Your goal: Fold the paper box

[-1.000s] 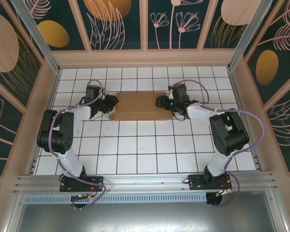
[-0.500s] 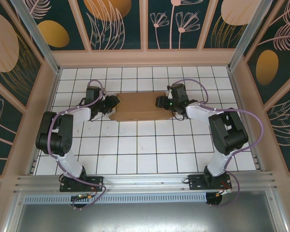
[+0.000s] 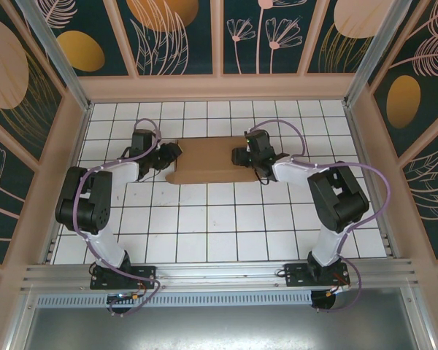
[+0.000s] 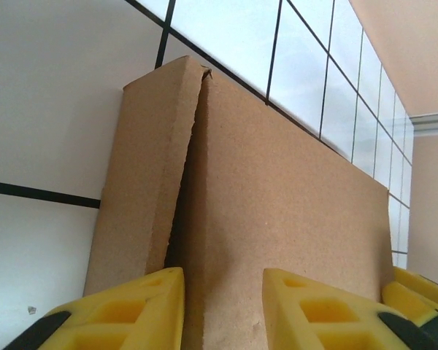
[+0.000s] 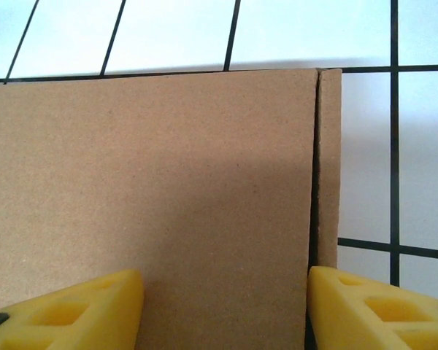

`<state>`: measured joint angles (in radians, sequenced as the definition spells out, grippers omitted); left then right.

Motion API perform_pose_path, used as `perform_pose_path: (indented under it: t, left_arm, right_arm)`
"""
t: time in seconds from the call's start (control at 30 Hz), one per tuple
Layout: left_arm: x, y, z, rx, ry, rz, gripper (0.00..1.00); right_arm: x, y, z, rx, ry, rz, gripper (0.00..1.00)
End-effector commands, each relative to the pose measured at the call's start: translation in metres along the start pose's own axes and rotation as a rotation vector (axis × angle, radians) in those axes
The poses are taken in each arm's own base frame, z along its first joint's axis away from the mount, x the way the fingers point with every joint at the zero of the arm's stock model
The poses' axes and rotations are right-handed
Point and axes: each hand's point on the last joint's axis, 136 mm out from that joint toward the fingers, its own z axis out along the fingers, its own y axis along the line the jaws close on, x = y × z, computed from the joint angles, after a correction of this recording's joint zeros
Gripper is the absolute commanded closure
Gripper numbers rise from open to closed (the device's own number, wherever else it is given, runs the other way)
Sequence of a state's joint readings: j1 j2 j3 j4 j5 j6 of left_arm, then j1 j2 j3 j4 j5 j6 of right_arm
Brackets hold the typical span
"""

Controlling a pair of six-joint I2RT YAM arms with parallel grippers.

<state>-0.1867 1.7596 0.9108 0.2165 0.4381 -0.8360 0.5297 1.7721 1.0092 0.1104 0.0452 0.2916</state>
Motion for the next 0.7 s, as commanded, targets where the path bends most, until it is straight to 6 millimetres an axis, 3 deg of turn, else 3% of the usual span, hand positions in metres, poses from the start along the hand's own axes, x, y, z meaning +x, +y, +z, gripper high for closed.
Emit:
perform_pose_path:
  t: [0.0,0.17,0.33,0.4,0.53,0.57,0.67]
  left_arm:
    - [0.003,0.031,-0.008,-0.163,-0.010,0.006,0.61]
    - [-0.029,-0.013,-0.031,-0.107,-0.104,0.103,0.52]
    - [-0.047,-0.029,-0.053,-0.123,-0.190,0.179,0.50]
    - [-0.045,-0.027,-0.054,-0.126,-0.188,0.195,0.50]
    - [-0.034,-0.003,-0.043,-0.190,-0.146,0.183,0.44]
    - [-0.024,0.011,-0.039,-0.207,-0.118,0.166,0.42]
    - [-0.008,0.025,-0.025,-0.198,-0.065,0.126,0.41]
  right_arm:
    - [0.001,0.009,-0.022,-0.057,0.005,-0.018,0.38]
    - [-0.036,0.029,-0.053,-0.164,-0.099,-0.001,0.37]
    - [-0.041,0.014,-0.058,-0.168,-0.115,0.035,0.37]
    - [-0.036,0.007,-0.055,-0.168,-0.101,0.060,0.37]
    - [-0.015,-0.004,-0.038,-0.151,-0.033,0.090,0.33]
    - [-0.010,-0.006,-0.034,-0.148,-0.014,0.097,0.31]
    - [0.009,-0.006,-0.020,-0.165,0.046,0.112,0.30]
